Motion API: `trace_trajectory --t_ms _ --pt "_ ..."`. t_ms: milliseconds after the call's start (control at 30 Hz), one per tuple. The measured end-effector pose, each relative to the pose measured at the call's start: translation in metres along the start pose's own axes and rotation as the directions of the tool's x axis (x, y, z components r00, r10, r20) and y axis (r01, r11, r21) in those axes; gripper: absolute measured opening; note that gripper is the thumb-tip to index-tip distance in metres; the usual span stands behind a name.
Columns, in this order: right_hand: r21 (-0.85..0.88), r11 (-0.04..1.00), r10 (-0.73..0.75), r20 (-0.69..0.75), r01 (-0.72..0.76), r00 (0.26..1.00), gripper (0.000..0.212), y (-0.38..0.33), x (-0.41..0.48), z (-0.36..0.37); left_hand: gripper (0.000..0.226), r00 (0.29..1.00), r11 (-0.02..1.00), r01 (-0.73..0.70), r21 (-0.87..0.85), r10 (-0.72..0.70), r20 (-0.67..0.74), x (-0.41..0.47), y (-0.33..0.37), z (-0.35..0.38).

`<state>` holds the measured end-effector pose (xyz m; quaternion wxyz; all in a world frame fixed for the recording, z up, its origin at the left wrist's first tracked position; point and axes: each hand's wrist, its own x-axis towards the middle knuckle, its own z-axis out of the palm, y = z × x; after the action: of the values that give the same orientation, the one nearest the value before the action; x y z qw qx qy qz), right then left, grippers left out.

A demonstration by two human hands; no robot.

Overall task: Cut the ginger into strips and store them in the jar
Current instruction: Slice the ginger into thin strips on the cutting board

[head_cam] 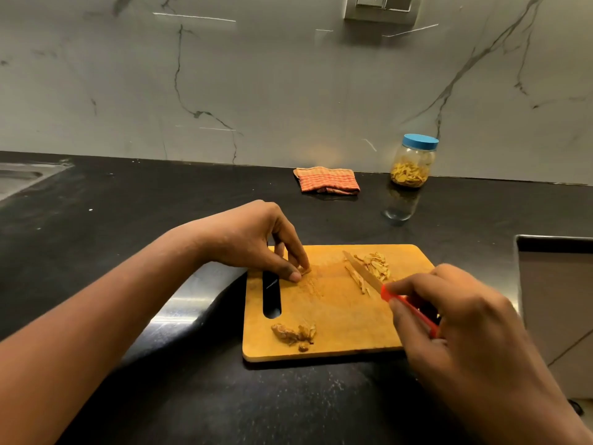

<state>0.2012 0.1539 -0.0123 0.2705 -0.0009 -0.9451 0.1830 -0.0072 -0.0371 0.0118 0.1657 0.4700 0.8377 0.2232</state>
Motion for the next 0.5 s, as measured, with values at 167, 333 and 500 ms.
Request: trace_trajectory --t_ms 167,333,500 --pt "0.0 1.0 0.0 -0.071 0.0 0.997 0.016 0.005 0.003 -0.018 0.038 1.0 0.997 0.017 0.08 -0.018 0.01 0.004 0.007 0.005" --pt "0.058 0.998 -0.01 -0.072 0.014 0.997 0.009 0.002 -0.002 -0.013 0.033 0.998 0.998 0.04 0.049 -0.037 -0.058 0.005 0.01 0.012" --pt "0.085 0.996 0.022 -0.031 -0.019 0.999 0.011 0.005 -0.01 0.003 0.035 0.992 0.999 0.007 0.034 -0.002 -0.123 0.009 0.016 0.022"
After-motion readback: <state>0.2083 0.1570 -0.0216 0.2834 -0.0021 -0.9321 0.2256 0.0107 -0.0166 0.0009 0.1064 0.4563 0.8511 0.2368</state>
